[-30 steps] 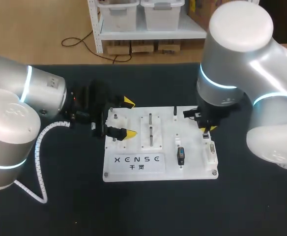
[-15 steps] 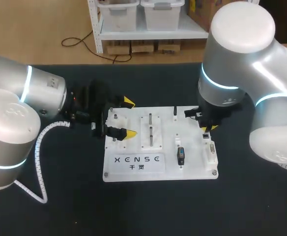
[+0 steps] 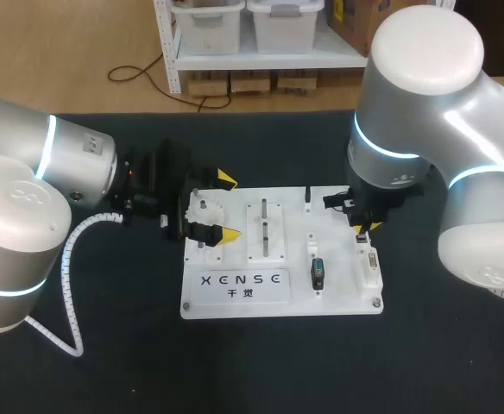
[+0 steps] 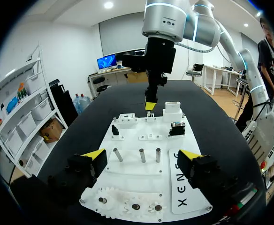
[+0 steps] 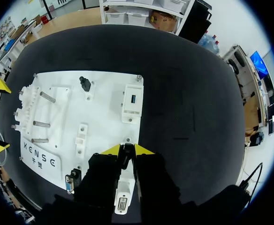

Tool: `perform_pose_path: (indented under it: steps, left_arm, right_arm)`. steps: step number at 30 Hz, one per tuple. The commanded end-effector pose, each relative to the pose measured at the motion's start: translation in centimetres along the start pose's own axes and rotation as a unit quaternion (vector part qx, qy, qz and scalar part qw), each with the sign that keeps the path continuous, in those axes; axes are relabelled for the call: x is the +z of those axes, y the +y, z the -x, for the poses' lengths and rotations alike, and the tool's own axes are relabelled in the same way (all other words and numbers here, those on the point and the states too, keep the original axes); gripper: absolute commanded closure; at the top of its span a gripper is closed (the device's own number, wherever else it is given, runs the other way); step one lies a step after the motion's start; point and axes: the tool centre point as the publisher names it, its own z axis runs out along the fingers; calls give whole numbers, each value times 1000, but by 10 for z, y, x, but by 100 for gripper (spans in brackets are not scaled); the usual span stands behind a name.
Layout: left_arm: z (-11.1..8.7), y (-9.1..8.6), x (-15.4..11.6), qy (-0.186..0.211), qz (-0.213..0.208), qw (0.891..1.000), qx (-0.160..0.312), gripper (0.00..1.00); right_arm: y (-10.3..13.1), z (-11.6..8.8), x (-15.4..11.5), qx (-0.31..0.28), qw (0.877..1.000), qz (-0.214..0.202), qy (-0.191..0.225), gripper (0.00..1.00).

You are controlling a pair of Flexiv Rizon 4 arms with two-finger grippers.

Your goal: Insert the Ethernet cable into its matching sockets.

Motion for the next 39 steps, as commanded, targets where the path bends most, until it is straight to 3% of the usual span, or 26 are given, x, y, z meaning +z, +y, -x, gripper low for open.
perform_pose_path:
  steps: [1, 39]
  left_arm:
    - [-2, -1, 0, -4, 2, 1000, 1, 0]
    - [-2, -1, 0, -4, 2, 1000, 1, 0]
  right_arm:
    - [-2, -2, 1, 0, 1000, 1, 0, 100]
    - [3, -7, -1, -4, 1000, 13, 7, 100]
